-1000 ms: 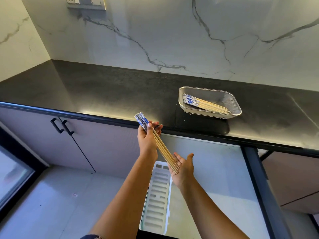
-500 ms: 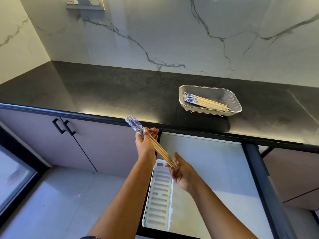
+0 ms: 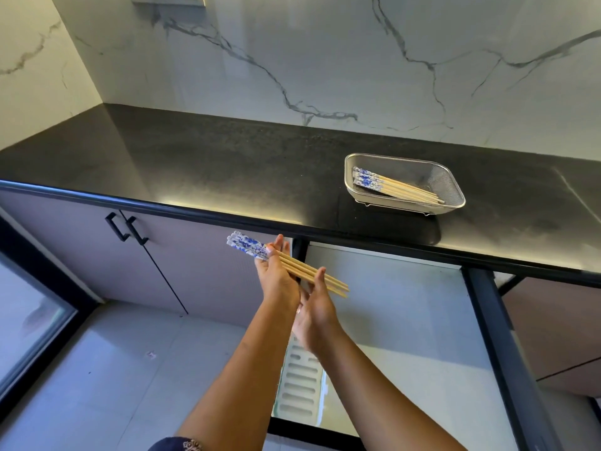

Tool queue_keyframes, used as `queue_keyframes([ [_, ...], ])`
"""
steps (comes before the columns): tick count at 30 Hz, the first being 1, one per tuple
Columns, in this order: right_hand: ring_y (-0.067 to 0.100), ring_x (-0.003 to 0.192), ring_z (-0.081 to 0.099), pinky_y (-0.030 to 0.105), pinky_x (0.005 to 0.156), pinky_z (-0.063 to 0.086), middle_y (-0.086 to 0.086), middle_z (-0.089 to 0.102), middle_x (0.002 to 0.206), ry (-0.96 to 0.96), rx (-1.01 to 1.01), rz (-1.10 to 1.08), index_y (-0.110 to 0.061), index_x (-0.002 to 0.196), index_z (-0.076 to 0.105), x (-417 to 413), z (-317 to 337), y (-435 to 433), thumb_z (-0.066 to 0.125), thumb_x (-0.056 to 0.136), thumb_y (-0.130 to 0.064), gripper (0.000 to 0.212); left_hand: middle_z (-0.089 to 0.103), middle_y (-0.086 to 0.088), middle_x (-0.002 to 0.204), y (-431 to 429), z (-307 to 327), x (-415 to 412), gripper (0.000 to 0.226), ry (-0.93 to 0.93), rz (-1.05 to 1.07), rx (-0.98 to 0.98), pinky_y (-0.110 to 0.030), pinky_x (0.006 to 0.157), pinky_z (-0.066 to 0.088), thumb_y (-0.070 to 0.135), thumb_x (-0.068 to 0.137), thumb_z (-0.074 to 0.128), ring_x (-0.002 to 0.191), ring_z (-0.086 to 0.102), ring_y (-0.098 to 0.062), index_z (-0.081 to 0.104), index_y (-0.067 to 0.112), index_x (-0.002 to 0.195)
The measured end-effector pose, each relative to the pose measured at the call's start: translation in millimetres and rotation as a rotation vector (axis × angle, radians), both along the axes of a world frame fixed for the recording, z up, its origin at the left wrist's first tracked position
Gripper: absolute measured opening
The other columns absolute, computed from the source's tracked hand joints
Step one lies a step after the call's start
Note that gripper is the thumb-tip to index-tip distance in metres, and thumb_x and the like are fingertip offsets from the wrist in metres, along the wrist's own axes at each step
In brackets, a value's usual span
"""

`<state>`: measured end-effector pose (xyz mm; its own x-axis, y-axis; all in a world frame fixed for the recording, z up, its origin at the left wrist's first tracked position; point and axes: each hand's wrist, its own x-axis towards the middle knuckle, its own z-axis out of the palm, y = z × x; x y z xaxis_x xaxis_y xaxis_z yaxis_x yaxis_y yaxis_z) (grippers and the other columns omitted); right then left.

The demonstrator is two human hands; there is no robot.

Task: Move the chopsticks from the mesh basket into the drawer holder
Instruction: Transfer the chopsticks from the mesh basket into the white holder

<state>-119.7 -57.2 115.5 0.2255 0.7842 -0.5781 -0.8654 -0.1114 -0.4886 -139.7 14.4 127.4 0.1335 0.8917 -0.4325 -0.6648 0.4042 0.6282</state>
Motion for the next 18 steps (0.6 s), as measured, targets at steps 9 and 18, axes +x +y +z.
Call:
queue_keyframes([
  [9, 0.024, 0.083, 0.067, 0.037, 0.077, 0.055, 0.012, 0.069, 0.092, -0.082, 0.000, -0.215, -0.006, 0.100, 0.061, 37.9, 15.2, 17.5, 0.046, 0.101, -0.021, 0.021, 0.064, -0.016, 0.120, -25.8, -22.4, -13.2, 0.035, 0.014, -0.270, 0.028, -0.043, 0.102, 0.045, 0.027, 0.098, 0.046, 0.114, 0.060, -0.030, 0.056, 0.007, 0.126],
  [18, 0.020, 0.076, 0.066, 0.039, 0.078, 0.055, 0.010, 0.071, 0.075, -0.453, -0.169, 0.136, -0.005, 0.086, 0.056, 97.3, -3.6, 2.6, 0.043, 0.102, -0.014, 0.023, 0.069, -0.008, 0.093, -14.4, -59.3, -94.3, 0.022, 0.527, -0.412, 0.009, -0.025, 0.067, 0.053, -0.004, 0.087, 0.061, 0.077, 0.066, -0.017, 0.062, 0.006, 0.106],
])
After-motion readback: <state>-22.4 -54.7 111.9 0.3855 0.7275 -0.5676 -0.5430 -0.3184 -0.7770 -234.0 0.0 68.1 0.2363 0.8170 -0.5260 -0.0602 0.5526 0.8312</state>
